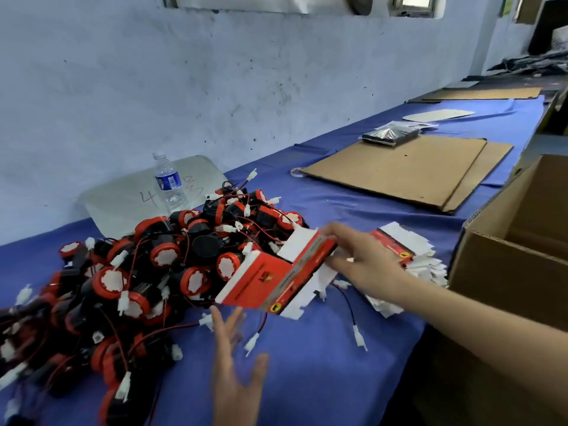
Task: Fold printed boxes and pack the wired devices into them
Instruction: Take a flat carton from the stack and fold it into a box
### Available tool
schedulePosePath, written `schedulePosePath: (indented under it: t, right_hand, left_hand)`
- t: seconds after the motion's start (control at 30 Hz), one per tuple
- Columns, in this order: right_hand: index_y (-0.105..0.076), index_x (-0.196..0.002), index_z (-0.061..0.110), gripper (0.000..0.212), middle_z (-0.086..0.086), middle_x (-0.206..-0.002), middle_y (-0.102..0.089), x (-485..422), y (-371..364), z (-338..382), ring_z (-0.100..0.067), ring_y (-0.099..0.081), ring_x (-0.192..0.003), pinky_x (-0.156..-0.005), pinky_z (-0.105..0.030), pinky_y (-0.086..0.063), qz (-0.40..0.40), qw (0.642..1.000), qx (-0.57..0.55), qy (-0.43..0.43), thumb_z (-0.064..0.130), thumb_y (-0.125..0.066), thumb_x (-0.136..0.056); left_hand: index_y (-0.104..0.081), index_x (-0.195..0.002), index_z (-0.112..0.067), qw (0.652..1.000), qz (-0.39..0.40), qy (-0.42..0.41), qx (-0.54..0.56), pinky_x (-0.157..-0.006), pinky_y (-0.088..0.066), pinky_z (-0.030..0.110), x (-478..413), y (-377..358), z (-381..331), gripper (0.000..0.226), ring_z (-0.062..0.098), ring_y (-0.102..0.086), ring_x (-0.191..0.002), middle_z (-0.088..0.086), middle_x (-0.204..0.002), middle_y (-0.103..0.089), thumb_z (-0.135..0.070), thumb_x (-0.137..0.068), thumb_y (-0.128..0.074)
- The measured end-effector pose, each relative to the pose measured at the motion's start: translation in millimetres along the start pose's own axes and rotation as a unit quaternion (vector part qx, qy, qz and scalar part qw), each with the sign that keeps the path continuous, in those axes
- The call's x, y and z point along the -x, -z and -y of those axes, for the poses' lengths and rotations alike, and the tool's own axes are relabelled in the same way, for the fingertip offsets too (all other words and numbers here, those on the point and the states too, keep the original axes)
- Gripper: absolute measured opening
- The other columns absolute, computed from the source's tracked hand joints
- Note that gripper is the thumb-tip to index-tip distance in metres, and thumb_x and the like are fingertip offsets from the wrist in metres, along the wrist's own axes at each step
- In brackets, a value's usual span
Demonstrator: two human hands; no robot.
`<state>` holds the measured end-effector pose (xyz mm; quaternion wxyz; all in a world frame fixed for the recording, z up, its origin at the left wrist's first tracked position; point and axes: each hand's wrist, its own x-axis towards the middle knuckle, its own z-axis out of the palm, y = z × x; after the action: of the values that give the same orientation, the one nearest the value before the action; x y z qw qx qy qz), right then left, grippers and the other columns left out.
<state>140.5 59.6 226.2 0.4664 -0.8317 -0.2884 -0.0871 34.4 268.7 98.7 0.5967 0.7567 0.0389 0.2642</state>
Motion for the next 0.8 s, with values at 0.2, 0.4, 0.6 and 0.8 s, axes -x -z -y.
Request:
schedulePosePath:
  t: [0.2,0.4,0.6,0.8]
  right_hand:
    - [-0.056,-0.102,0.029,0.033,0.007,-0.102,-0.066,46,-112,-6,-0.014,-0.057,-0.107,-0.096,-0.042,-0.043,-0.052,0.958,-0.175,-0.22,0.036,-0.078,-0.078]
    - [-0.048,-0.103,0.026,0.066,-0.009,-0.115,-0.057,42,-138,12,-0.023,-0.053,-0.113,-0.1,-0.044,-0.043,-0.174,0.885,-0.326,-0.283,0.061,-0.073,-0.054]
    - [-0.049,-0.1,0.011,0.049,0.011,-0.077,-0.061,46,-145,10,0.0,-0.058,-0.077,-0.072,-0.015,-0.046,-0.19,0.869,-0.407,-0.208,0.038,-0.074,-0.067]
    - [-0.05,-0.114,0.027,0.041,0.033,-0.093,-0.062,58,-146,3,0.015,-0.057,-0.093,-0.077,-0.004,-0.043,-0.149,0.893,-0.395,-0.158,0.018,-0.066,-0.077]
  left_hand:
    - [-0.013,-0.143,-0.043,0.996,0.018,0.011,0.092,-0.112,-0.035,0.034,10,-5,-1,0.095,0.013,-0.042,-0.136,-0.003,-0.15,-0.038,-0.056,-0.067,-0.068]
    - [-0.021,-0.144,-0.036,0.996,0.026,-0.021,0.085,-0.091,-0.04,0.006,17,-10,-5,0.088,-0.004,-0.05,-0.123,-0.035,-0.132,-0.047,-0.051,-0.071,-0.068]
    - [-0.024,-0.14,-0.055,0.994,-0.011,-0.065,0.087,-0.09,-0.042,0.007,18,-10,-3,0.074,-0.002,-0.053,-0.119,-0.028,-0.132,-0.05,-0.04,-0.079,-0.064]
    - [-0.021,-0.148,-0.035,0.992,-0.028,-0.121,0.023,-0.102,-0.044,0.027,11,-4,4,0.075,0.021,-0.039,-0.137,-0.002,-0.154,-0.03,-0.047,-0.086,-0.063]
